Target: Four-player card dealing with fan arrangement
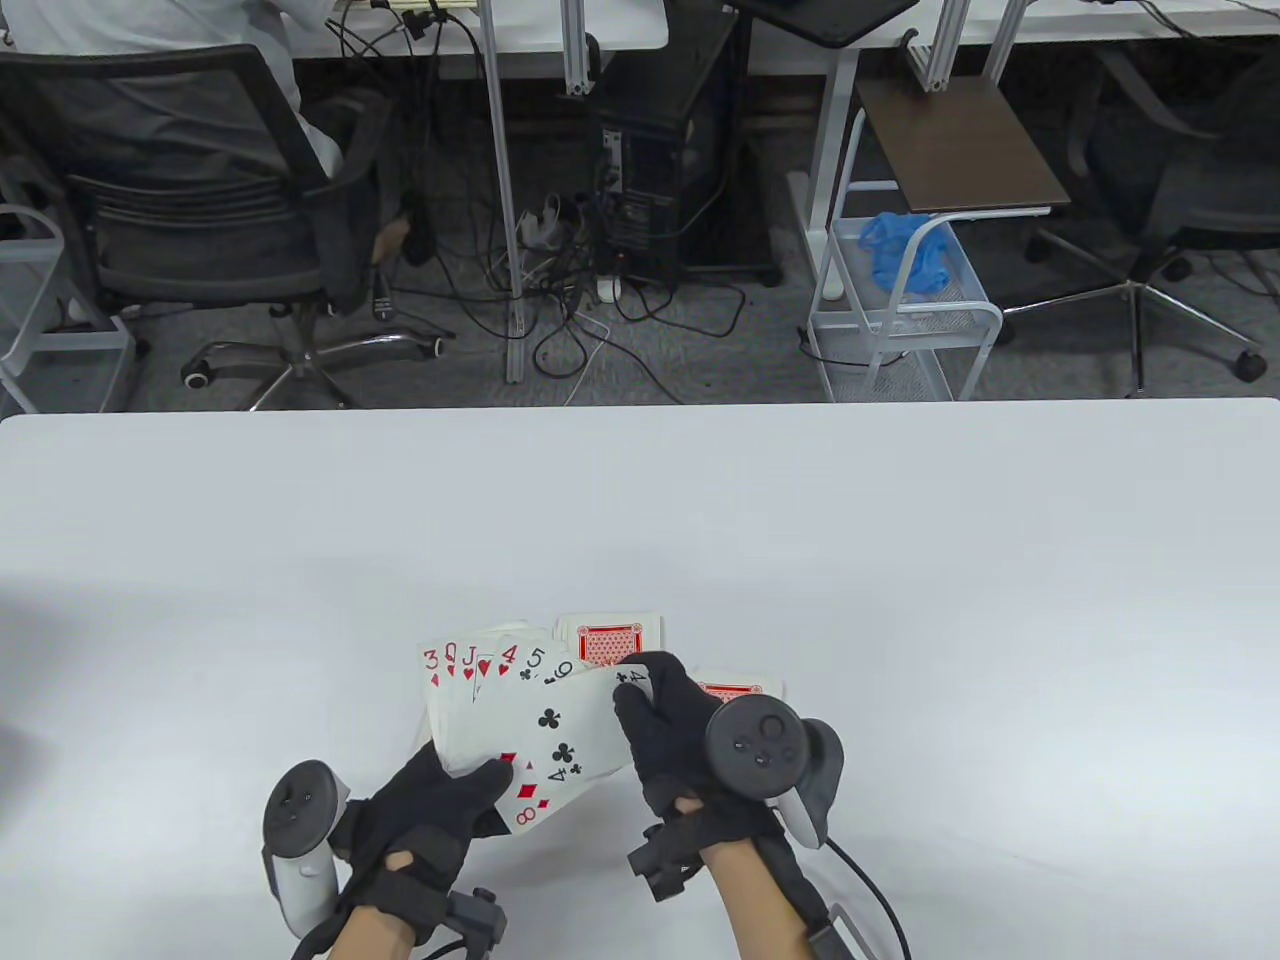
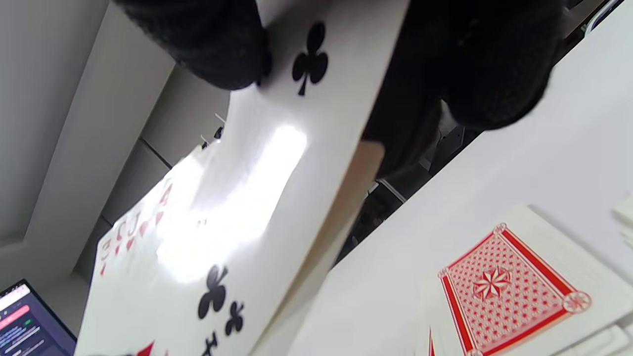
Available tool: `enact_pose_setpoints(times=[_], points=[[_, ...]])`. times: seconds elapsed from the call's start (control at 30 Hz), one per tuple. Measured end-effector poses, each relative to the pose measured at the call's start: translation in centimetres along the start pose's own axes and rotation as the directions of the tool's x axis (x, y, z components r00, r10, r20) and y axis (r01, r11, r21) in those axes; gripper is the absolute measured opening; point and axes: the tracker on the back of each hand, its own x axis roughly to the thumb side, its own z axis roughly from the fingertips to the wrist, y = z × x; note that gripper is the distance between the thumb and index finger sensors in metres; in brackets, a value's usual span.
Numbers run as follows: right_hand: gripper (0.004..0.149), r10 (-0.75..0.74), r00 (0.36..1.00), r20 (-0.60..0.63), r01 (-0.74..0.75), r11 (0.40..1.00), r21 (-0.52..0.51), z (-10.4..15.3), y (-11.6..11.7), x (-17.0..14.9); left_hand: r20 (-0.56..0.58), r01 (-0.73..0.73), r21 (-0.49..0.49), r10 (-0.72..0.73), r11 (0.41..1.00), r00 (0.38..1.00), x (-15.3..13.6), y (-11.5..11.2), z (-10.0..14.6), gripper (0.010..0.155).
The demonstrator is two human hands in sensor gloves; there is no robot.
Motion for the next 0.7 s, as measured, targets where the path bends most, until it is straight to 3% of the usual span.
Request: enact_pose_setpoints(times=[0.23,0.37,0.43,0.5,0.57,0.63,0.7], points=[[0.04,0.054,0.998,0.012,-0.054,0.998,0.038,-0.8,-2.9,0.4,-0.003,0.031,0.015,-0.031,0.999,1.0,0.0,0.3,-0.1,0.044],[0.042,-0.012,0.997,0.078,0.019,0.997,-0.081,-2.0,-5.8,2.8,0.005,0.096,-0.012,-0.096,0.995,0.995,0.2,0.1,-0.2,0.044],[0.042,0.043,0.993,0.11,-0.025,0.987,-0.158,-2.9,-6.9,4.2,0.006,0.097,-0.02,-0.097,0.995,0.995,0.3,0.0,-0.2,0.043],[0.042,0.076,0.982,0.171,-0.047,0.984,-0.171,-4.4,-7.8,5.9,0.011,0.105,-0.031,-0.104,0.994,0.994,0.4,-0.2,-0.2,0.043],[0.043,0.024,0.972,0.232,0.007,0.991,-0.13,-5.6,-8.1,7.2,0.014,0.119,-0.052,-0.118,0.992,0.993,0.5,-0.3,-0.3,0.043],[0.043,-0.071,0.938,0.338,0.07,0.997,0.014,-6.9,-7.6,9.1,0.019,0.135,-0.085,-0.134,0.987,0.991,0.6,-0.5,-0.3,0.043],[0.043,-0.077,0.923,0.378,0.045,0.995,0.091,-7.4,-6.9,10.6,0.023,0.148,-0.11,-0.147,0.983,0.989,0.7,-0.6,-0.4,0.043]])
